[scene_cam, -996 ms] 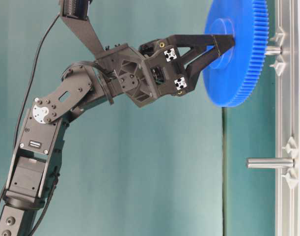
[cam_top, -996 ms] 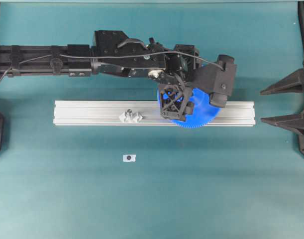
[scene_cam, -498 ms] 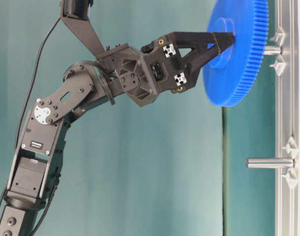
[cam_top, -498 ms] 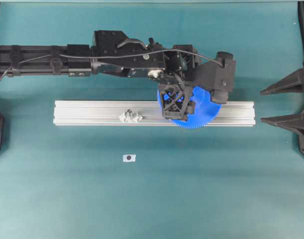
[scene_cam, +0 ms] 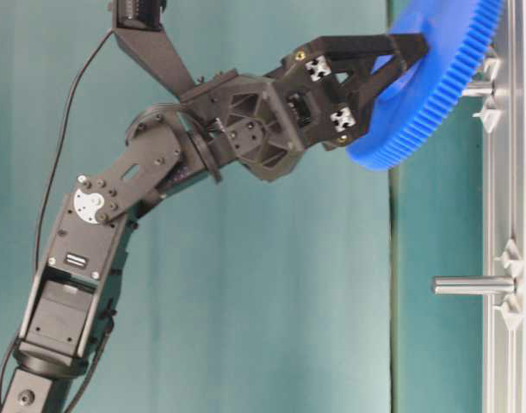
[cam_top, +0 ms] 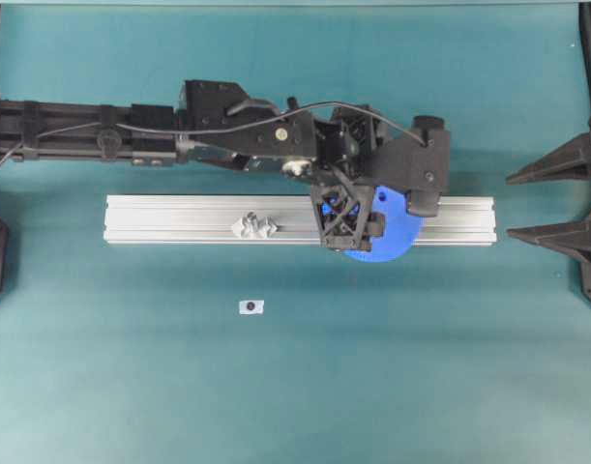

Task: Insert the large gear onto the shaft.
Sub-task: 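Push the gear onto the shaft with the left gripper, adjusting alignment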

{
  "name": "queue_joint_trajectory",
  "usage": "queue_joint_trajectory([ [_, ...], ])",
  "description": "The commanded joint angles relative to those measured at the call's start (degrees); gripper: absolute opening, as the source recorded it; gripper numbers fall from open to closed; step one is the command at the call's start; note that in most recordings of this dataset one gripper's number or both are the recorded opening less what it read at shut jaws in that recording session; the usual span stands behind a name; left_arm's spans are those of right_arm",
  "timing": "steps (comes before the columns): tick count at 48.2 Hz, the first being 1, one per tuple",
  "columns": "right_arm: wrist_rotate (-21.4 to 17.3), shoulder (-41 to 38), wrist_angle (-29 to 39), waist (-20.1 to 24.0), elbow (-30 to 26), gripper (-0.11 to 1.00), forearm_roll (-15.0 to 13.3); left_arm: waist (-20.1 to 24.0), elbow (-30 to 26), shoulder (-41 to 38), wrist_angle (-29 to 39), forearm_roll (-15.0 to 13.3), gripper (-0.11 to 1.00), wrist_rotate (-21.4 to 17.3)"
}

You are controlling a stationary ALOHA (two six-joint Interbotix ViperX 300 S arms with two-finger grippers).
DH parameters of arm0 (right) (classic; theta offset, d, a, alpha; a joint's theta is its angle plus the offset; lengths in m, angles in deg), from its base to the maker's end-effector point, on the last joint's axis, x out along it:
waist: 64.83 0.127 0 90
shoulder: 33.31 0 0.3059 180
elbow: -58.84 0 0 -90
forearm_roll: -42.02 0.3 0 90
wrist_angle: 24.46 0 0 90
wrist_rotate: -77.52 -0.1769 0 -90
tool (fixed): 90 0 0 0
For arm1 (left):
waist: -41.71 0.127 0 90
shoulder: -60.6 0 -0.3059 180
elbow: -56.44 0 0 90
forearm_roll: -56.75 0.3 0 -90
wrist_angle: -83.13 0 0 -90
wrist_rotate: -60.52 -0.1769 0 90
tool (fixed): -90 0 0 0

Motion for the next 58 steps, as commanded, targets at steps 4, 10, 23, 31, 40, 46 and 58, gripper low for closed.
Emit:
queue_joint_trajectory([
  [4,-0.5,-0.4,-0.4,-0.2,-0.7,0.79,0.1,0.3,2.1,3.0,-0.1,0.2,0.81,0.3],
  [10,-0.5,-0.4,-0.4,-0.2,-0.7,0.79,0.1,1.5,3.5,4.1,-1.2,0.2,0.81,0.1],
  [23,-0.5,-0.4,-0.4,-0.1,-0.8,0.79,0.1,3.3,3.9,4.2,-1.4,0.2,0.81,-0.5],
  [31,-0.5,-0.4,-0.4,-0.2,-1.0,0.79,0.2,3.6,5.2,4.3,-1.5,0.2,0.81,-0.9],
  [40,-0.5,-0.4,-0.4,-0.1,-1.0,0.79,0.2,5.1,5.3,4.5,-2.4,0.2,0.81,-0.8],
  [46,-0.5,-0.4,-0.4,-0.2,-1.0,0.79,0.2,5.8,5.0,4.4,-2.7,0.2,0.81,-0.8],
  [58,-0.5,-0.4,-0.6,-0.2,-1.0,0.79,0.2,6.2,5.2,4.2,-3.0,0.2,0.81,-0.7],
])
